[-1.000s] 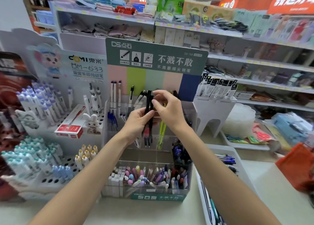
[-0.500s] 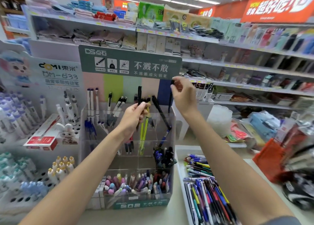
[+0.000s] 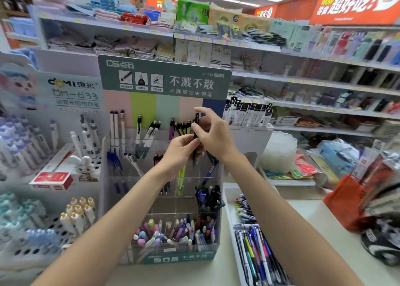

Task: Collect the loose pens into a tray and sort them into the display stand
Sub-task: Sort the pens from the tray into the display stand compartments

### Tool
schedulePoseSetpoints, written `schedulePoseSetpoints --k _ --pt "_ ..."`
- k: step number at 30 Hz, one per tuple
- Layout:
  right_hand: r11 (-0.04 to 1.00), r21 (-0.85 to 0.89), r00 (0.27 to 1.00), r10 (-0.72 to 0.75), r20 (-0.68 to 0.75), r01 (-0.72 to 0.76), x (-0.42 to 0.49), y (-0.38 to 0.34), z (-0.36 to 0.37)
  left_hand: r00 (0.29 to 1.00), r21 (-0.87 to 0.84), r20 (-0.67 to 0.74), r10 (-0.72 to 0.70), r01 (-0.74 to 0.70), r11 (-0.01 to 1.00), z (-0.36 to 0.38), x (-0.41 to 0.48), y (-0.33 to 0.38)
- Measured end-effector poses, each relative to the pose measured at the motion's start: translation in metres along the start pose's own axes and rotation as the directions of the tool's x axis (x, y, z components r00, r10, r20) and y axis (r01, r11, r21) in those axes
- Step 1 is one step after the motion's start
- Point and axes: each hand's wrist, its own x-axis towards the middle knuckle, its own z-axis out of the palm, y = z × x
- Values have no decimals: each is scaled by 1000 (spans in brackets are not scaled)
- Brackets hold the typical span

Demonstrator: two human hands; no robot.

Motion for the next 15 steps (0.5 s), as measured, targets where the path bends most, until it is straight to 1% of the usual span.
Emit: schedulePoseSetpoints --k 1,2,3,5,6,7,8,9,10,11,13,15 --pt "1000 19 999 -14 -51 15 0 -1 -2 1000 13 -15 12 -12 1000 1 0 0" --pt "998 53 990 -18 -140 25 2 -1 -7 998 34 -56 29 -27 999 -1 -1 -1" --pt "996 79 968 -9 -252 30 5 0 -14 993 65 -108 45 -38 997 -5 -1 -1" --pt "995 88 893 -4 -451 49 13 4 -31 982 93 -183 51 -34 995 -17 -2 -4" --pt "996 71 862 -10 -506 52 17 7 -38 979 94 -201 40 -21 995 -23 -3 -5" --pt "998 46 848 -15 -530 47 20 11 -41 977 91 -213 26 -6 996 -29 -5 -5" --pt "999 9 851 -27 -524 37 21 14 -41 975 74 -221 12 5 997 -33 -7 -5" --pt "999 -35 871 -50 -489 37 21 16 -39 974 50 -225 -1 13 999 -36 -8 -5" --pt "996 -82 903 -71 -424 40 20 19 -33 974 25 -225 -9 15 1000 -36 -10 -4" --pt "991 -125 937 -81 -339 41 17 25 -27 974 17 -225 -12 16 1000 -36 -11 -3" --pt "980 -200 989 -43 -142 14 10 36 -15 973 18 -230 -21 26 1000 -33 -12 -3" --pt "972 -236 1000 22 12 -18 3 45 -6 972 28 -234 -35 43 999 -31 -13 -4"
